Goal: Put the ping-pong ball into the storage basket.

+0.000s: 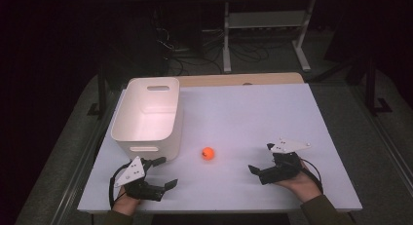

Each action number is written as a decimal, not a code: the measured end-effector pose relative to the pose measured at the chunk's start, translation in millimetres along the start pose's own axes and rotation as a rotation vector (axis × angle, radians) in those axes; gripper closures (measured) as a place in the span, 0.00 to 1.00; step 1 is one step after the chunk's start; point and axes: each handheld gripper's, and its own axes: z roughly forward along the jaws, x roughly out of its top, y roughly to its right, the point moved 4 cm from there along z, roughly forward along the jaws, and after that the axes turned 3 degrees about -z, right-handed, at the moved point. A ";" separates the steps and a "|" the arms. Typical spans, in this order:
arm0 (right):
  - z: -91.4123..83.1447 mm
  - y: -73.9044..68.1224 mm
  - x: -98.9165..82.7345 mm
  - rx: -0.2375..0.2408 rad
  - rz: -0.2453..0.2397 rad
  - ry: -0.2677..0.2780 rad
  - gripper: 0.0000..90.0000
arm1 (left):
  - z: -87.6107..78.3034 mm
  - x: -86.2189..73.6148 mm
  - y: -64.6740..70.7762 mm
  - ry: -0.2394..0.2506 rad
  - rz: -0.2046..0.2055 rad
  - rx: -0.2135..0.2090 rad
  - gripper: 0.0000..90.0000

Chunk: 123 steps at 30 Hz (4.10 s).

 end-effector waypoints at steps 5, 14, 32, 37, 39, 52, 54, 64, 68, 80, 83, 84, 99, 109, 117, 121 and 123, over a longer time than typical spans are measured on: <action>0.3 0.0 1.1 -0.001 -0.002 0.002 0.00 | 0.0 0.0 0.0 0.001 0.000 0.000 0.16; 1.0 1.0 5.5 0.001 0.002 0.007 0.00 | 0.0 0.0 -0.2 0.001 -0.002 0.001 0.16; 10.8 2.1 14.2 0.021 0.001 0.002 0.00 | 0.1 0.1 -0.4 0.002 -0.001 0.001 0.16; 14.2 1.5 15.7 0.025 -0.002 -0.001 0.00 | 0.2 0.1 -0.3 0.000 -0.005 0.001 0.16; 15.6 1.1 16.4 0.025 -0.003 -0.002 0.00 | 0.2 0.0 -0.3 0.000 -0.005 0.001 0.16; 24.6 -1.2 23.8 0.037 -0.021 -0.001 0.00 | 0.1 0.0 -0.3 0.001 -0.004 0.001 0.16; 25.7 -1.7 24.2 0.039 -0.021 -0.002 0.00 | 0.1 0.1 -0.4 0.000 -0.007 0.000 0.16; 29.9 -2.7 25.3 0.044 -0.024 -0.009 0.00 | 0.1 0.1 -0.5 0.000 -0.007 0.000 0.16; 30.8 -2.5 26.2 0.045 -0.022 -0.008 0.00 | 0.1 0.1 -0.5 -0.001 -0.007 0.000 0.16; 33.7 -1.9 31.5 0.047 -0.027 -0.001 0.00 | 0.2 0.1 -0.5 -0.001 -0.007 0.000 0.16; 34.9 -1.7 32.5 0.046 -0.031 0.001 0.00 | 0.1 0.1 -0.5 -0.001 -0.007 0.000 0.16; 34.9 -1.7 32.5 0.046 -0.031 0.001 0.00 | 0.1 0.1 -0.5 -0.001 -0.007 0.000 0.16; 42.4 -3.4 37.0 0.057 -0.032 -0.006 0.00 | 0.1 0.1 -0.8 -0.001 -0.009 -0.001 0.16; 48.1 -5.2 40.3 0.064 -0.034 -0.005 0.00 | 0.2 0.1 -0.8 0.000 -0.010 -0.002 0.16; 52.4 -6.4 43.2 0.070 -0.041 -0.005 0.00 | 0.3 0.1 -0.8 0.000 -0.011 -0.002 0.16; 54.2 -6.6 45.5 0.071 -0.041 -0.003 0.00 | 0.2 0.1 -0.8 0.001 -0.010 -0.002 0.16; 55.0 -6.9 46.4 0.072 -0.041 -0.003 0.00 | 0.1 0.1 -0.8 0.001 -0.010 -0.002 0.16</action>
